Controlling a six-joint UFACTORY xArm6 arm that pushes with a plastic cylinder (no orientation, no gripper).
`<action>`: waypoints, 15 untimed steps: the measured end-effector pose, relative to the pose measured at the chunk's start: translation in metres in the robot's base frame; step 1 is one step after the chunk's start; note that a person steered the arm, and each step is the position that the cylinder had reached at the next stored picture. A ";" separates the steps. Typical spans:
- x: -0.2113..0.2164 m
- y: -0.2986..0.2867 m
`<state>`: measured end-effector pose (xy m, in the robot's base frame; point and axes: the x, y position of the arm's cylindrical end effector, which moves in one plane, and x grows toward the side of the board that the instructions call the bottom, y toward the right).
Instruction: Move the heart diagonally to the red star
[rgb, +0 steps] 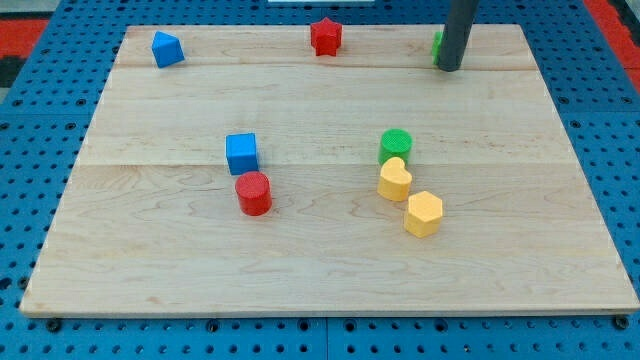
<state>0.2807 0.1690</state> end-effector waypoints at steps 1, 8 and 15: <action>0.000 0.000; 0.215 -0.202; 0.151 -0.361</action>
<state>0.4316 -0.1924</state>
